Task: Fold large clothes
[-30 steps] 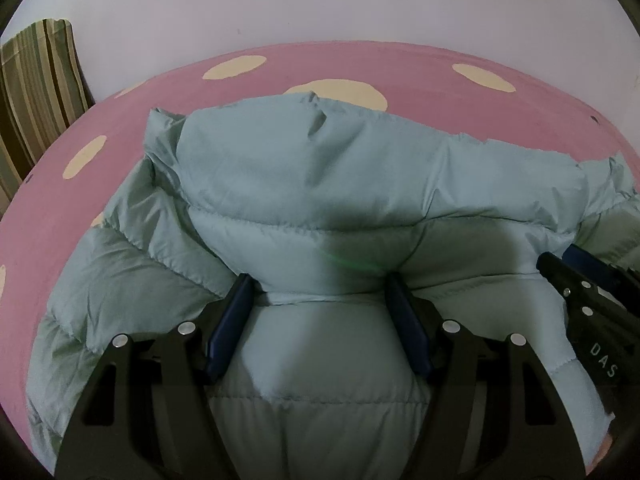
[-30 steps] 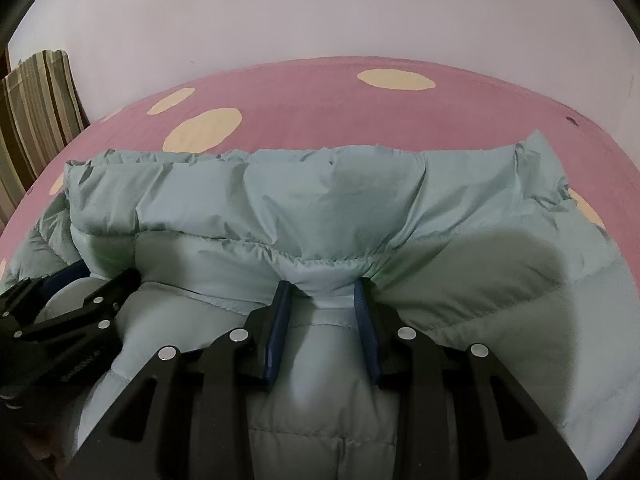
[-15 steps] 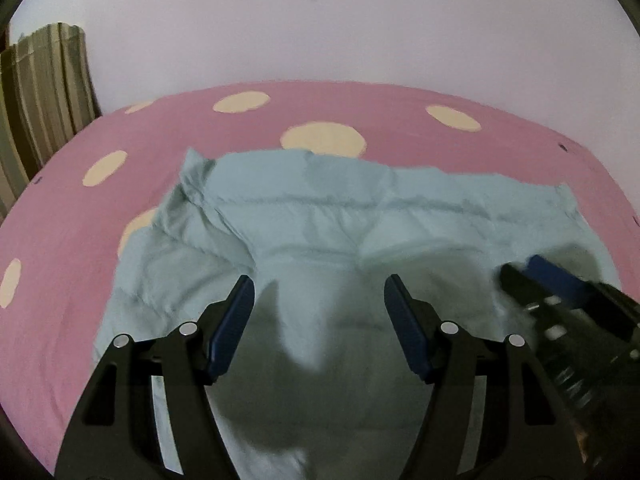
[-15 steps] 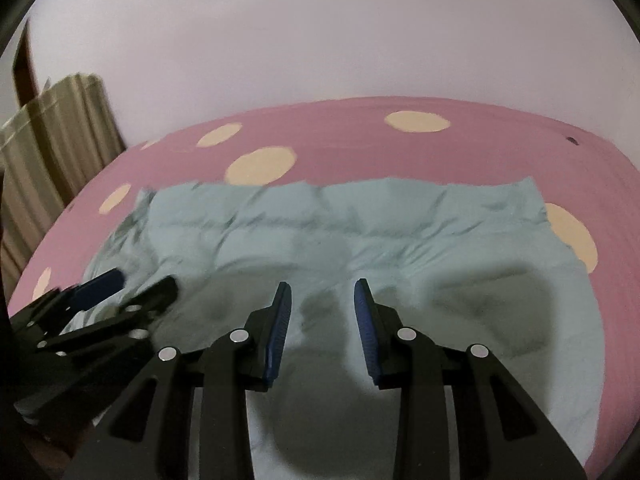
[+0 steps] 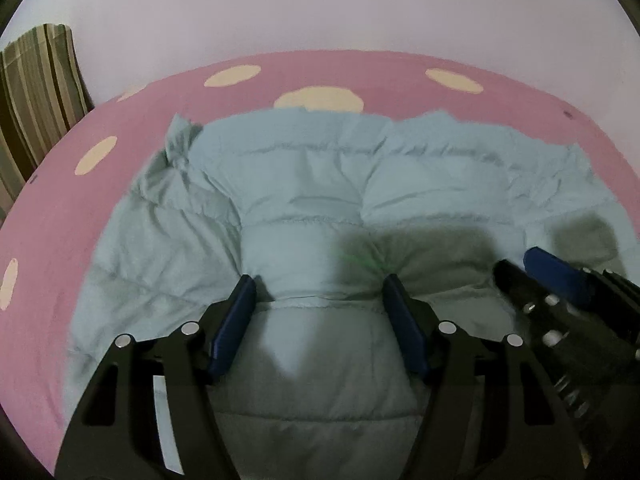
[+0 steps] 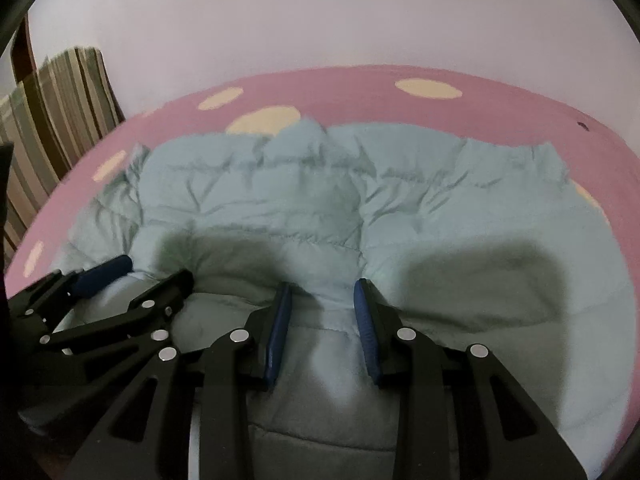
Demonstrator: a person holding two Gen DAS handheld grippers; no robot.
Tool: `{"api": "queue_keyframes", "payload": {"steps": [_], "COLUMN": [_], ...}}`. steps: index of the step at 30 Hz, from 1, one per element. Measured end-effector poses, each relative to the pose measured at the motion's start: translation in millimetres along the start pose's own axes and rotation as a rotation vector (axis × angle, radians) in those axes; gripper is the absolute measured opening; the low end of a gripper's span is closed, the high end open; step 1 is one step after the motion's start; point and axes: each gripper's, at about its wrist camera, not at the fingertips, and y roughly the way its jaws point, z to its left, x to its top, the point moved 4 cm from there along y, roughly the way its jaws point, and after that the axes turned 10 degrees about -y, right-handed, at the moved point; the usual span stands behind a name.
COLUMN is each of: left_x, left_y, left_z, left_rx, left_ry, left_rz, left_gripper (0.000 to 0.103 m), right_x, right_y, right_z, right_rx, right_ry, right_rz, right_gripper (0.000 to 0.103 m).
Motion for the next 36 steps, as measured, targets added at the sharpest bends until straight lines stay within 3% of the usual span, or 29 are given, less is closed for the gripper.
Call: {"api": "queue_keyframes", "payload": {"steps": [5, 9, 14, 20, 22, 25, 30, 36], "left_x": [23, 27, 9, 13, 15, 15, -4, -18], "left_y": [-18, 0, 28, 11, 0, -15, -13, 6], "left_z": [41, 65, 68, 78, 89, 116, 157, 153], "left_rx": [0.021, 0.075, 0.13, 0.085, 0.095, 0.096, 0.06, -0.061], "left_ry": [-0.079, -0.116, -0.067, -0.095, -0.12, -0.191, -0.288, -0.287], "left_rz": [-0.065, -0.021, 0.031, 0.024, 0.005, -0.024, 0.047, 0.137], "left_gripper": [0.066, 0.066, 0.066, 0.066, 0.076, 0.084, 0.088, 0.091], "right_x": [10, -2, -25, -19, -19, -24, -44, -64], "right_y": [-31, -25, 3, -15, -32, -54, -61, -42], "right_z": [-40, -84, -93, -94, -99, -113, -145, -163], "right_rx": [-0.068, -0.147, -0.141, -0.131, -0.135, -0.165, -0.196, -0.12], "right_ry": [0.051, 0.13, 0.128, 0.124, 0.136, 0.153, 0.196, 0.288], "right_rz": [-0.065, -0.021, 0.049, 0.019, -0.009, -0.038, 0.001, 0.064], "right_gripper": [0.033, 0.033, 0.033, 0.034, 0.053, 0.061, 0.063, 0.072]}}
